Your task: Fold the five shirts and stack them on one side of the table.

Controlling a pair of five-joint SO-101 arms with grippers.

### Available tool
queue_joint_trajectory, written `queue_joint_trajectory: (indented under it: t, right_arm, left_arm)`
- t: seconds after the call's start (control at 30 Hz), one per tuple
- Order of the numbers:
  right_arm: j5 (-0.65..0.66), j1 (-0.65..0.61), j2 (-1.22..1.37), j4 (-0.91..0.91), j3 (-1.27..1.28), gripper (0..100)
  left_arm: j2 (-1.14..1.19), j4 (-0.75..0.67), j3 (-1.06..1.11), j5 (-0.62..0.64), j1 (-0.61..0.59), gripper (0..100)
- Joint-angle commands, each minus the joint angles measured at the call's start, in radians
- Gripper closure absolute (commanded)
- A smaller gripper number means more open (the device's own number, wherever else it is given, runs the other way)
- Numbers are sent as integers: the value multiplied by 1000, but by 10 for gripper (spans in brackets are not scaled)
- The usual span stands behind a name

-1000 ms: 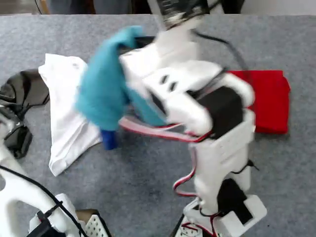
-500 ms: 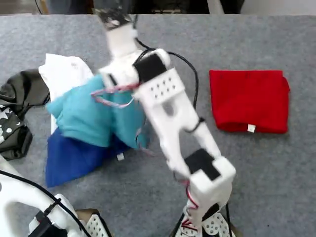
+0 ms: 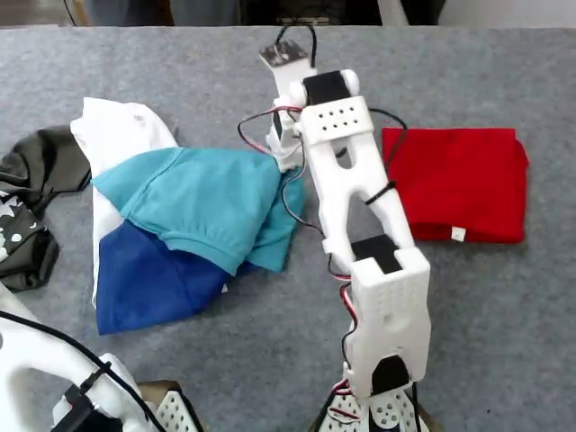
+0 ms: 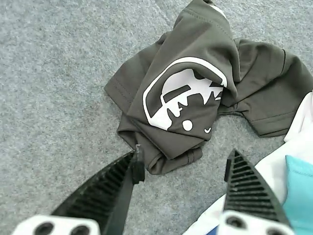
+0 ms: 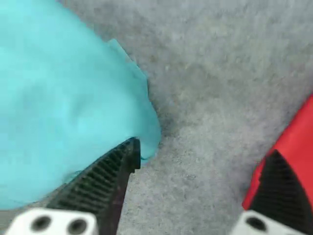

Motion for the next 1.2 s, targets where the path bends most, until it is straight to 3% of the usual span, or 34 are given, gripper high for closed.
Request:
queue_joint_trajectory:
  t: [0.0,0.2,0.33,0.5,0.67,0.9,1.0,1.17]
  right_arm:
    - [12,-91,-31,38,-176,672]
    - [34,-377,-168,38,-45,858]
    - [80,-519,-185,29,140,864]
    - [83,-595,-186,-61,320,863]
    - [84,-597,-183,-186,437,863]
    - [78,-503,-188,-371,559,891]
    - [75,-465,-193,-373,539,988]
    - [75,-411,-193,-284,424,984]
  left_arm:
    - [-11,-6,-38,-14,-10,722]
    - [-12,-8,1,-101,-13,722]
    - [-12,-14,35,-118,-15,722]
    - [-12,-14,31,-121,-15,722]
    - [-12,-15,30,-121,-13,722]
    - [-12,-15,35,-121,-8,722]
    - [-12,-15,35,-121,-12,722]
    - [-12,-15,36,-121,-13,722]
